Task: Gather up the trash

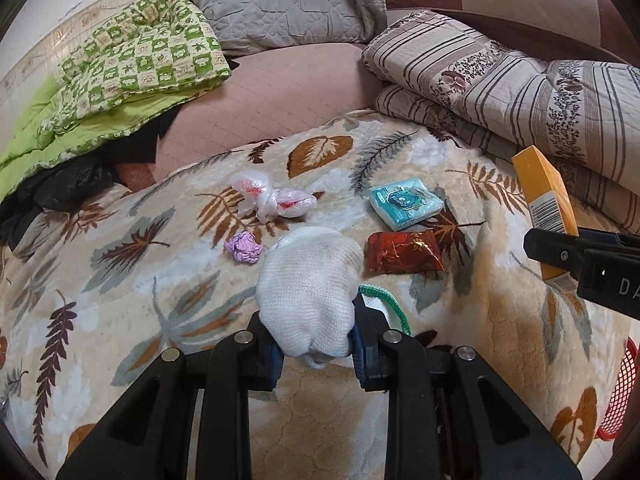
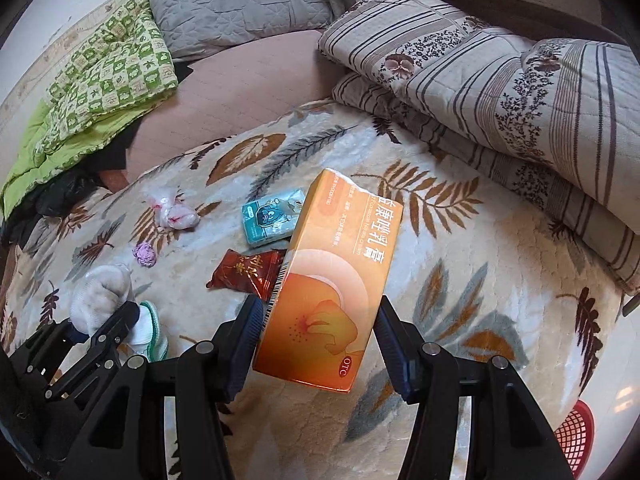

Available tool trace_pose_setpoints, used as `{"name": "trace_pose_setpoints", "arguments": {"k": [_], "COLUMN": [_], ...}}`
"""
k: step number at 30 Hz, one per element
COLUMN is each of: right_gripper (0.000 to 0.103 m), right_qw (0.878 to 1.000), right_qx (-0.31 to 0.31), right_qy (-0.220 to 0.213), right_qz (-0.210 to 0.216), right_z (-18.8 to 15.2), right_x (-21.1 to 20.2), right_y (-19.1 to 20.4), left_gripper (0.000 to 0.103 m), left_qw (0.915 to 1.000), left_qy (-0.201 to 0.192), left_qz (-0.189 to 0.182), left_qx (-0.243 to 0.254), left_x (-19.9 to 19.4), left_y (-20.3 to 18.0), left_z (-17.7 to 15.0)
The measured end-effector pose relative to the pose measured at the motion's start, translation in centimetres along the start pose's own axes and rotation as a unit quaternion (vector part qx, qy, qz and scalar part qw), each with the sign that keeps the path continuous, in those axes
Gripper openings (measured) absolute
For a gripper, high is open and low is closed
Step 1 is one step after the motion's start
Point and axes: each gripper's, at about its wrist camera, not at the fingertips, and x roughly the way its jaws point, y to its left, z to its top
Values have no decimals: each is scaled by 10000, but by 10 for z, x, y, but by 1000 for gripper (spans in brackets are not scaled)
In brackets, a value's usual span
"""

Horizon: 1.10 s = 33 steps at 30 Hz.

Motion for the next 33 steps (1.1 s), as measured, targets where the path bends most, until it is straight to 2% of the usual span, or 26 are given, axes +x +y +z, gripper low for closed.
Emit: {"name": "trace_pose_setpoints", "arguments": {"k": [33], "right_gripper": [60], "right_qw": [10000], "right_qx": [-48], "right_qy": [79], "right_qz": [-16], "right_z": [-1], "right_x": [4], "right_y": [-2], "left_gripper": [26], "left_qw": [9999], "left_qy": [-62], "left_qz": [83], "left_qx": [82], "left_x": [-3], "left_y": [-4], "left_z": [-1]}}
